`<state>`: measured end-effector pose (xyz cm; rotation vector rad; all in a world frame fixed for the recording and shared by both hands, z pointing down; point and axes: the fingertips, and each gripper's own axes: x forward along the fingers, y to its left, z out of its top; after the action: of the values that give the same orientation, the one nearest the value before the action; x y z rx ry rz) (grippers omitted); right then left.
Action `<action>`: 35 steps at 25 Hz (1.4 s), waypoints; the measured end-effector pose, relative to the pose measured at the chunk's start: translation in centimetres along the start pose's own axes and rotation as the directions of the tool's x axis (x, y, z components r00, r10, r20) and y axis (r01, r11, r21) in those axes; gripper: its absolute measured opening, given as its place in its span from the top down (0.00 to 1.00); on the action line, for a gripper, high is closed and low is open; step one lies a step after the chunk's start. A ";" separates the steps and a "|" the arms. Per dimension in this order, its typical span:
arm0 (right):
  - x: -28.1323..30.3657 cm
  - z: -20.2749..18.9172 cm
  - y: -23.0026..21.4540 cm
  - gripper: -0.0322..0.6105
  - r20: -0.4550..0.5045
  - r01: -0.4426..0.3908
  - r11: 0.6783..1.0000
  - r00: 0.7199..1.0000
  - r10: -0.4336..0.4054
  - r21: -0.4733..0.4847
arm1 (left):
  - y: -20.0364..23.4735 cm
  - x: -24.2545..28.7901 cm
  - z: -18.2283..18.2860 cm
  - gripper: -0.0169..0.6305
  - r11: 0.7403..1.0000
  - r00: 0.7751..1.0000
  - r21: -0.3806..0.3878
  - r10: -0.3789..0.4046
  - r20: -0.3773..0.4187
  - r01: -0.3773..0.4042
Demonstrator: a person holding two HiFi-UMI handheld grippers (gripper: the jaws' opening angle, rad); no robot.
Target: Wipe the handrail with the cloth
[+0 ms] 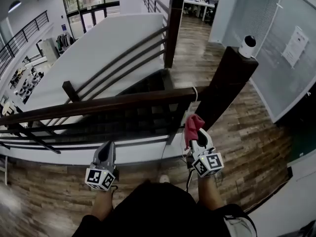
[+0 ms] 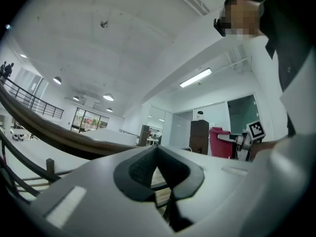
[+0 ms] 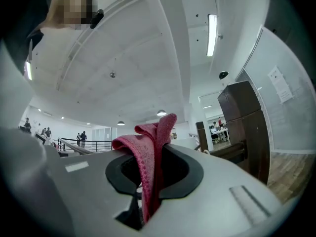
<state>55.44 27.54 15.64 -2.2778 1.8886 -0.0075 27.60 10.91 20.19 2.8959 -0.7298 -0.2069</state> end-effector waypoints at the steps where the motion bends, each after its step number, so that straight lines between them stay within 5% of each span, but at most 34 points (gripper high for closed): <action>1: 0.6 0.4 -0.9 0.87 0.001 0.002 1.000 1.000 -0.002 0.006 | -0.4 1.1 0.2 0.97 1.000 1.000 -0.002 -0.001 0.002 0.001; 12: 6.5 0.4 -7.7 0.87 -0.041 -0.090 0.996 0.995 0.090 0.002 | -4.3 9.4 -1.5 0.97 0.999 1.000 0.015 0.031 0.000 -0.031; 19: 11.1 0.7 -9.9 0.87 -0.052 -0.078 0.997 0.996 0.079 0.031 | -4.7 12.4 -1.0 0.97 0.998 0.999 0.052 0.043 -0.017 -0.042; 25: 13.9 0.5 -11.5 0.87 -0.096 -0.083 0.996 0.992 0.079 -0.039 | -5.9 15.0 -1.3 0.97 0.999 1.000 0.042 0.012 -0.007 -0.011; 31: 17.3 -1.6 -12.8 0.87 -0.256 -0.012 0.986 0.966 -0.031 -0.166 | -4.2 16.6 -2.0 0.97 1.000 1.000 0.001 0.007 -0.004 -0.007; 35: 18.7 -4.1 -14.0 0.87 -0.391 0.049 0.947 0.903 -0.177 -0.316 | -3.4 16.9 -1.4 0.97 1.000 1.000 0.018 -0.023 0.010 0.023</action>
<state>72.18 11.24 19.56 -2.7754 2.0650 -0.2614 44.13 5.88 19.30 2.9234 -0.7036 -0.2193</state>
